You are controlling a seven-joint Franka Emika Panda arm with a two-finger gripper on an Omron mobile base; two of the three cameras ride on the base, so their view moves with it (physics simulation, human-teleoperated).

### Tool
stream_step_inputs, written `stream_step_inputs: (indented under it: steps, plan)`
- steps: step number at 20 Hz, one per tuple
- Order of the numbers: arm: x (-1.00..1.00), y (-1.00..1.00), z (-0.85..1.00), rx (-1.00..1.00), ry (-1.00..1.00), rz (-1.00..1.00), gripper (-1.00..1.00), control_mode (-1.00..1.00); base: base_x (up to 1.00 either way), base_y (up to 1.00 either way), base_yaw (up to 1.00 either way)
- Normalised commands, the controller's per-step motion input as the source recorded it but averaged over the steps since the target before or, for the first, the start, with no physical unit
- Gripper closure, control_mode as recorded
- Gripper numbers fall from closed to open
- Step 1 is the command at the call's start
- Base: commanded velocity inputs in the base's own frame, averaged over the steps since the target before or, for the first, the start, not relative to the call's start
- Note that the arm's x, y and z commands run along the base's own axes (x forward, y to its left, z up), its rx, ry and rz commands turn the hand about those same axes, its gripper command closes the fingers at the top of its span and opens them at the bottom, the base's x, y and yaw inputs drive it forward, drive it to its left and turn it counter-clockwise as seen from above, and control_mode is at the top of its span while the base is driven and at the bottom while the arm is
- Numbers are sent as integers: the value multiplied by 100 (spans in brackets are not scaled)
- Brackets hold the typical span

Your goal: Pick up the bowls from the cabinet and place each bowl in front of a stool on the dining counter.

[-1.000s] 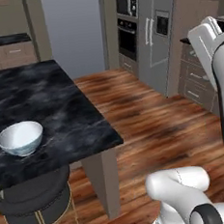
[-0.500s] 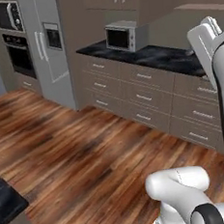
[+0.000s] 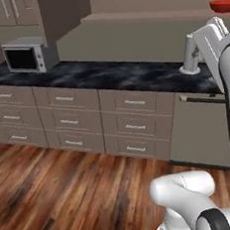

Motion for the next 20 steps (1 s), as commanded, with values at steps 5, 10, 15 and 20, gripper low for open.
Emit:
stream_step_inputs:
  steps: [5, 10, 15, 20]
  plan:
    - [0, 0, 0, 0, 0, 0, -100, 100, 84, -39, -53]
    - [0, 0, 0, 0, 0, 0, -100, 100, 96, -33, -48]
    - [0, 0, 0, 0, 0, 0, -100, 100, 60, -35, -46]
    - [0, 0, 0, 0, 0, 0, -100, 100, 41, -1, -50]
